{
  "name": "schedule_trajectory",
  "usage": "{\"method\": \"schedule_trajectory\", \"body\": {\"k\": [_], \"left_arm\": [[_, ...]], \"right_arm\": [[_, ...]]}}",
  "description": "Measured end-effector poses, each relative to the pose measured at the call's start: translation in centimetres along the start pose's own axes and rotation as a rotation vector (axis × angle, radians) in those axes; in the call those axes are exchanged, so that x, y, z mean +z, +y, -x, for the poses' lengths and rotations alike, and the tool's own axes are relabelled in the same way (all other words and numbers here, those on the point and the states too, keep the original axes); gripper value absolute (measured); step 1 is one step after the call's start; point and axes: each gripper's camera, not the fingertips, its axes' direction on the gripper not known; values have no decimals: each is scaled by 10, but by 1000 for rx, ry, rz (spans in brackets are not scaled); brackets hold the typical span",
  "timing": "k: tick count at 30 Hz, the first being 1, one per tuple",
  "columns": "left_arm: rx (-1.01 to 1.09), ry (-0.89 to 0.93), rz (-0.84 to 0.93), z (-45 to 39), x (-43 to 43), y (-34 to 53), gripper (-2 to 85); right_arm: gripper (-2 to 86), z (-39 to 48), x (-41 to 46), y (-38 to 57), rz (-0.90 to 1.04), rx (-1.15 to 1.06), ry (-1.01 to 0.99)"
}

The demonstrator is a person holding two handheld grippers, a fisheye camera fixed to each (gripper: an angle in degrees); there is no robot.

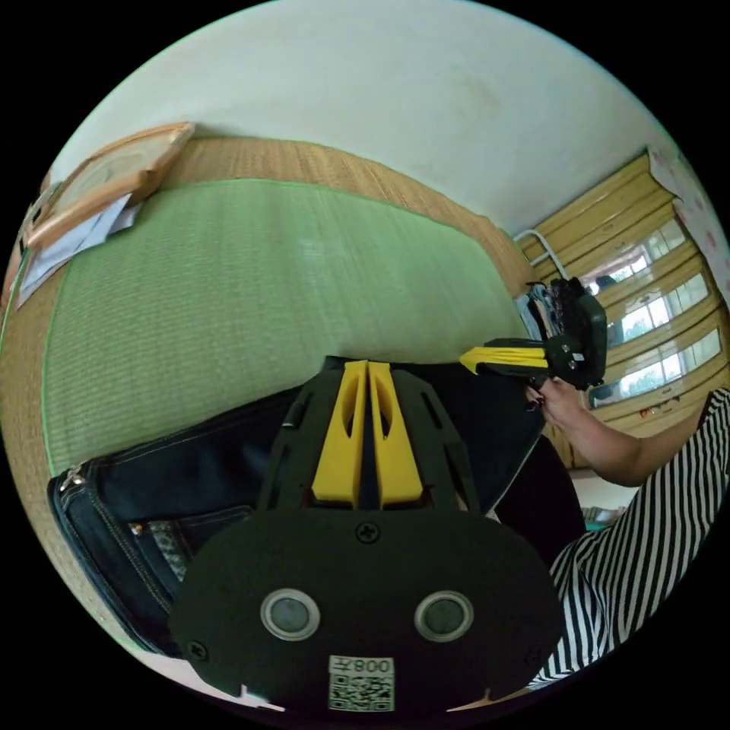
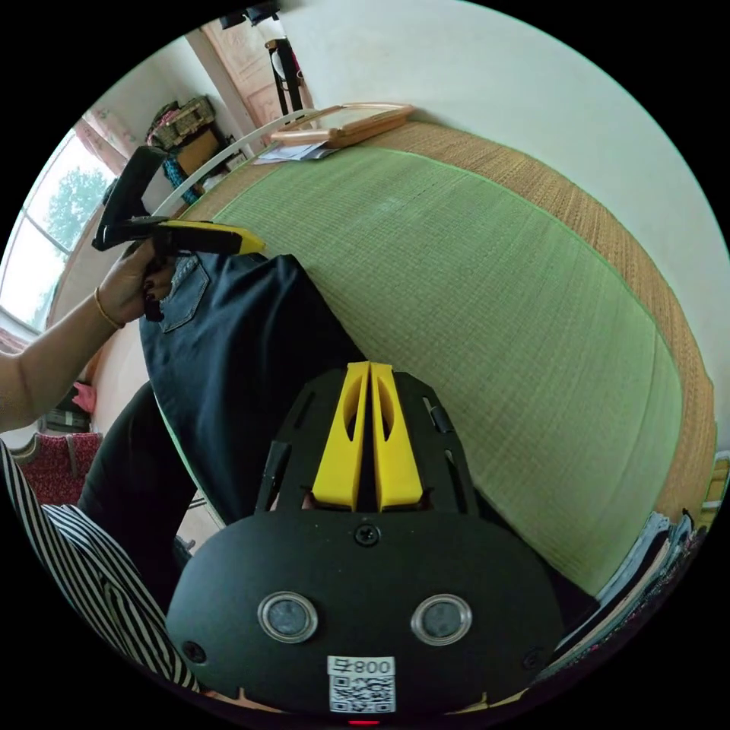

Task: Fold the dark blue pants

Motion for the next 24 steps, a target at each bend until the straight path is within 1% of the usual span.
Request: {"method": "schedule_trajectory", "body": {"k": [1, 2, 3, 5, 7, 10, 12, 13, 14, 19, 22, 24], "left_arm": [[11, -42, 69, -4, 11, 0, 2], [4, -148, 129, -3, 20, 1, 2], [23, -148, 111, -3, 19, 3, 2], [-50, -78, 68, 6, 7, 10, 1], [-67, -65, 62, 6, -2, 15, 0], [-77, -92, 48, -1, -19, 24, 1], [-69, -115, 12, -6, -33, 29, 1], [-69, -154, 19, -7, -38, 31, 1], [-62, -145, 46, -4, -39, 33, 1], [-109, -98, 38, 0, -65, 45, 1], [-102, -150, 10, -9, -90, 63, 1], [-122, -204, 62, -7, -92, 75, 1]], "right_arm": [[2, -2, 7, 6, 17, -2, -13], [2, -2, 13, 9, 35, -3, -14], [1, -2, 28, 13, 85, -8, -4], [1, 1, 30, 24, 46, -40, 26], [1, 3, 33, 37, 8, -56, 55], [1, 2, 31, 39, 48, -48, 83], [1, -2, 22, 41, 16, -24, 111], [1, -7, 24, 45, 8, -7, 134], [1, -9, 29, 45, 39, -3, 141], [1, -32, 30, 52, 51, 53, 75], [1, -26, 18, 62, 19, 35, 90], [1, -26, 30, 68, 77, 33, 83]]}}
